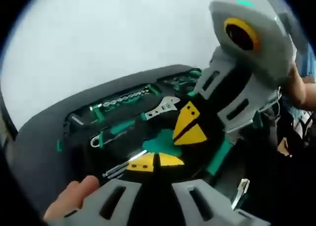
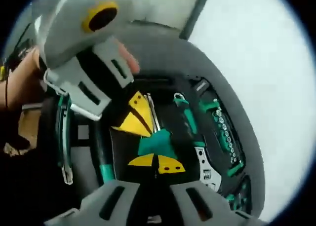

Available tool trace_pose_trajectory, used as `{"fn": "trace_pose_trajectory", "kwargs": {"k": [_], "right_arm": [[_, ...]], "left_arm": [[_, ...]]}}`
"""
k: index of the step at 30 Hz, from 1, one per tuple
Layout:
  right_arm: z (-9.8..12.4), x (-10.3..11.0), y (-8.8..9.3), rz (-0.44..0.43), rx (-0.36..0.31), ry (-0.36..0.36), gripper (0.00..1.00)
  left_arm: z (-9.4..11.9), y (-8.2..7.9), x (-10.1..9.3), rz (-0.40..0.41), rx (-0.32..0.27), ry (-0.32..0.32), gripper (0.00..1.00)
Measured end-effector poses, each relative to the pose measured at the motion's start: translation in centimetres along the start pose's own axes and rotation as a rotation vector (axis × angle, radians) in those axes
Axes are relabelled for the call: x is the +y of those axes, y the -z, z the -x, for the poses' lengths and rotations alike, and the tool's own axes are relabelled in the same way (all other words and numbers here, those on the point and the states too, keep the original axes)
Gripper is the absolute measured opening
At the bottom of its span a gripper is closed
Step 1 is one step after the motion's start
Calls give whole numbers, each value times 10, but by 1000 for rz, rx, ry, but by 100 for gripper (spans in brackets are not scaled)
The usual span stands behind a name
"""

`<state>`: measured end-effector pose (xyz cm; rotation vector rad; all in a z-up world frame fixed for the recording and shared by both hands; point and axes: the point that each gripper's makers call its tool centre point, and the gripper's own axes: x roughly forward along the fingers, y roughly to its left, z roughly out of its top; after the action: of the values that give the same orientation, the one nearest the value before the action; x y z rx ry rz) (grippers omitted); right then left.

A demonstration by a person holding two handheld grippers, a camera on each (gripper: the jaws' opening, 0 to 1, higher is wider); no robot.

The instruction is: Pick up the tools and put them into their designated positions in the toolbox.

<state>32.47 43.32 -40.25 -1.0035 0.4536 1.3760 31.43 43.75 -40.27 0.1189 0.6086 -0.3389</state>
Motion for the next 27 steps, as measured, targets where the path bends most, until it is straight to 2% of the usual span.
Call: {"fn": "trace_pose_trajectory", "kwargs": {"k": [1, 2, 6, 9, 11, 14, 16, 17, 19, 20, 21, 22, 23, 24, 25, 26, 27], "right_arm": [[1, 1, 1, 3, 0, 7, 0], [2, 2, 2, 42, -14, 25, 0], [2, 1, 2, 9, -48, 56, 0], [5, 1, 1, 49, -105, 147, 0], [6, 3, 3, 31, -131, 181, 0], [5, 1, 2, 26, -143, 195, 0], [5, 2, 2, 45, -121, 178, 0], [5, 3, 3, 78, -86, 162, 0], [4, 4, 2, 106, -62, 162, 0], [0, 9, 2, 193, -49, 147, 0], [0, 13, 4, 166, -33, 154, 0], [0, 14, 2, 168, -44, 171, 0], [0, 11, 2, 158, -79, 187, 0], [0, 7, 0, 54, -137, 198, 0], [2, 5, 1, 37, -167, 177, 0], [6, 3, 9, 68, -145, 171, 0], [19, -9, 8, 72, -183, 259, 0]], "left_arm": [[1, 0, -1, -27, 11, -4, 3], [2, 0, -3, -40, 8, -12, 3], [4, 3, 0, -8, 8, 10, 2], [5, 5, -4, -40, -16, 8, 1], [5, 6, -4, -40, -25, 1, 1], [4, 5, -4, -25, -46, 0, 1], [4, 4, -4, -26, -47, 4, 1], [3, 3, -4, -21, -28, 8, 1], [1, 5, -5, -20, 41, 13, 0], [-19, 14, -4, 54, 88, -18, 0], [-23, 15, -1, 27, 126, -4, 0], [-21, 12, -2, -20, 123, 5, 0], [-1, 9, -5, -24, 131, -1, 0], [1, 8, -4, -60, 127, -26, 1], [2, 5, -2, -84, 90, -48, 2], [4, 6, 0, -95, 60, -75, 2], [12, 9, 2, -86, 41, -93, 2]]}}
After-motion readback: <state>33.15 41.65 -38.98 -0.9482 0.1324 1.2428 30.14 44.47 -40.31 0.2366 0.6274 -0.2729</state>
